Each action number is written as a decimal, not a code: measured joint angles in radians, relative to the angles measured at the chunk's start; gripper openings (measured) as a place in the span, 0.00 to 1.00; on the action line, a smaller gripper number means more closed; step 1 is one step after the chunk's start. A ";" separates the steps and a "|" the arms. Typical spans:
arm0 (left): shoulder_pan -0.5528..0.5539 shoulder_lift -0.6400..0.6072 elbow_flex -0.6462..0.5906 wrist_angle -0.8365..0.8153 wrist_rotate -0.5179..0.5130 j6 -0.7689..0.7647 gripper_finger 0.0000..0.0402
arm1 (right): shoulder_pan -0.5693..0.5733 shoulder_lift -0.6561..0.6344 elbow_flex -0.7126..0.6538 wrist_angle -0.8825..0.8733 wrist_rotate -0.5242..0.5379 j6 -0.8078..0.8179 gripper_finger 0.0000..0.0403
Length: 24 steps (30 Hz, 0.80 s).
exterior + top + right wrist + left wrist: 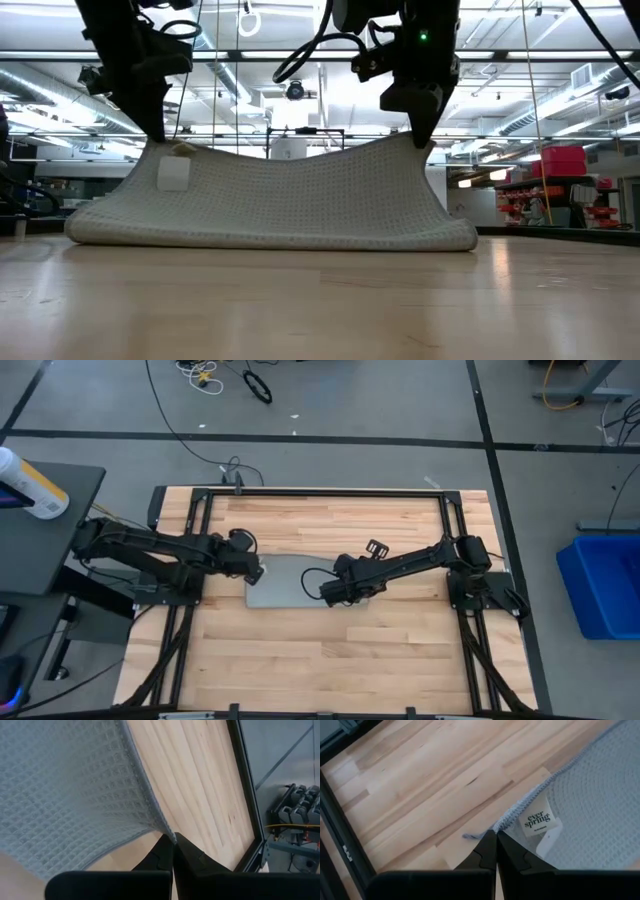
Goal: Fold microfiber towels
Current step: Fold the gray microfiber towel
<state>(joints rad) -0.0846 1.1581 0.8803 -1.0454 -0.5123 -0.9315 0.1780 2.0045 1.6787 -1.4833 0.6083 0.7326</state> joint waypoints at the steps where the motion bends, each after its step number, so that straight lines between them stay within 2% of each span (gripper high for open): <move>1: 0.002 0.000 0.000 0.000 0.001 0.000 0.01 | 0.000 0.000 0.000 0.001 0.000 0.000 0.00; 7: 0.004 0.000 -0.001 0.006 0.001 -0.008 0.01 | 0.000 0.000 0.000 0.008 -0.006 0.009 0.00; 15: -0.002 0.000 -0.082 0.090 0.045 -0.046 0.01 | 0.000 0.000 0.000 0.020 -0.007 0.019 0.00; 24: -0.003 0.009 -0.084 0.097 0.034 -0.053 0.01 | 0.000 0.000 0.000 0.045 -0.018 0.020 0.00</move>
<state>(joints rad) -0.0873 1.1669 0.7959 -0.9485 -0.4782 -0.9844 0.1780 2.0045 1.6787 -1.4381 0.5903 0.7525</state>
